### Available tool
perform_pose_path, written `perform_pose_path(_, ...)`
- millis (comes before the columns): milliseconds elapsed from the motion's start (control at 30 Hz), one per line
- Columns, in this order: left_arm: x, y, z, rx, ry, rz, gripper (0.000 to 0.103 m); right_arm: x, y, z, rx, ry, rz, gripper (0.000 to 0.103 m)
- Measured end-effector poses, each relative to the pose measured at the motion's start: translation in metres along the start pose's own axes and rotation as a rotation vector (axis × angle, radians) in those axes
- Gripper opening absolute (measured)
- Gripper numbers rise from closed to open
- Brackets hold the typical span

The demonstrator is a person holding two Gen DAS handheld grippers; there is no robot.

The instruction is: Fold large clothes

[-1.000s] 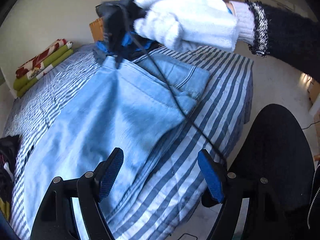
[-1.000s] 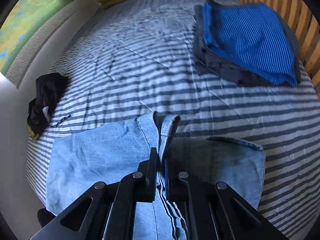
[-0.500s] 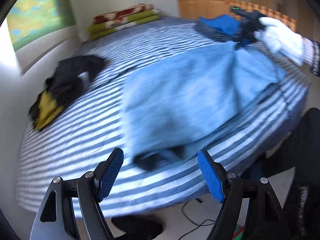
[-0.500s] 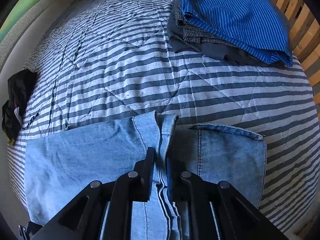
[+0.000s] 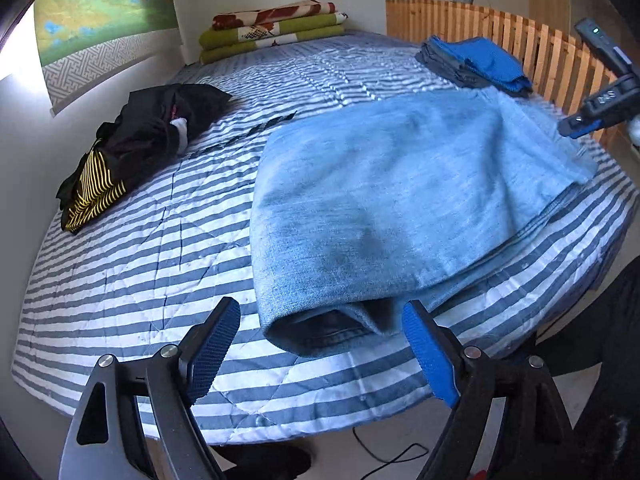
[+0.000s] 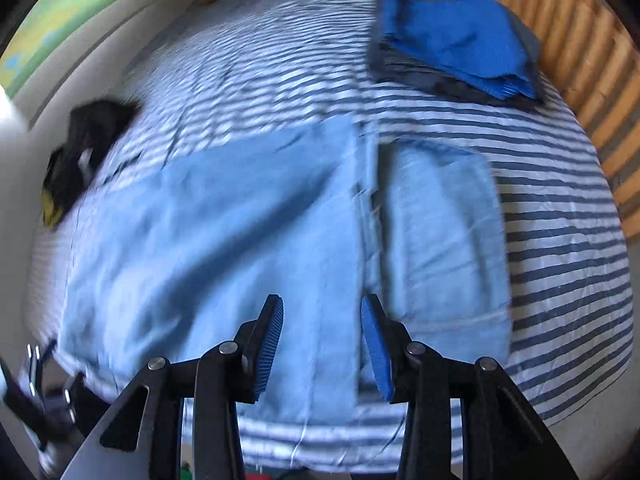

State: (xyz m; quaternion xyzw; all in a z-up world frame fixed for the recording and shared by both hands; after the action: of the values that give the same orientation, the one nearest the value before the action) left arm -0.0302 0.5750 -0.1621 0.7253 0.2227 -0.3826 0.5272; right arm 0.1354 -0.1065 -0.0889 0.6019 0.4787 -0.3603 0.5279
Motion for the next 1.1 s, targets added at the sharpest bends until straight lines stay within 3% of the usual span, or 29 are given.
perform_pose_path(67,0.002,-0.002,-0.005,-0.004,0.005,0.005,0.086,0.007,-0.014,-0.011,-0.004,0.042,-0.034,0.037)
perform_pose_path(133,0.001,-0.006,-0.012,-0.012,0.014,-0.001,0.086,0.012,-0.022,-0.010,0.007,0.020,-0.032,0.037)
perform_pose_path(333,0.001,-0.014,-0.030,0.029,0.069,-0.016,0.086,0.017,-0.025,0.060,0.247,0.117,-0.054,0.038)
perform_pose_path(467,0.005,-0.012,-0.034,0.019,0.061,-0.019,0.086,0.021,-0.026,0.078,0.285,0.147,-0.075,0.038)
perform_pose_path(533,0.008,-0.011,-0.032,0.018,0.058,-0.022,0.086,0.030,-0.026,0.076,0.288,0.189,-0.104,0.040)
perform_pose_path(800,0.003,-0.011,-0.023,0.040,0.041,-0.016,0.086,0.035,-0.028,0.073,0.320,0.127,-0.113,0.041)
perform_pose_path(967,0.005,-0.010,-0.021,0.040,0.035,-0.016,0.086,0.030,-0.043,0.057,0.267,0.180,-0.194,0.041)
perform_pose_path(1000,0.006,-0.010,-0.020,0.044,0.035,-0.017,0.086,0.030,-0.043,0.054,0.257,0.173,-0.195,0.030)
perform_pose_path(1067,0.006,-0.009,-0.017,0.050,0.032,-0.016,0.086,0.030,-0.041,0.047,0.240,0.146,-0.180,0.024)
perform_pose_path(1100,0.005,-0.009,-0.017,0.052,0.029,-0.013,0.086,0.030,-0.035,0.044,0.232,0.111,-0.160,0.010)
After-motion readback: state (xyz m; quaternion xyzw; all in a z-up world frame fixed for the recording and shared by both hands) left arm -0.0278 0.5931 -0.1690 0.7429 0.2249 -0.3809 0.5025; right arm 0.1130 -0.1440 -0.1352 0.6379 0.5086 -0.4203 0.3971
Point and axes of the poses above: each gripper's, at about its wrist camera, not at the fingertips, and x roughly the way its jaws point, z to its right, y to its top, the point moved 3 cm from there along x, roughly the way its jaws point, and after that the axes turned 3 degrees about y, right-handed, at the moved point
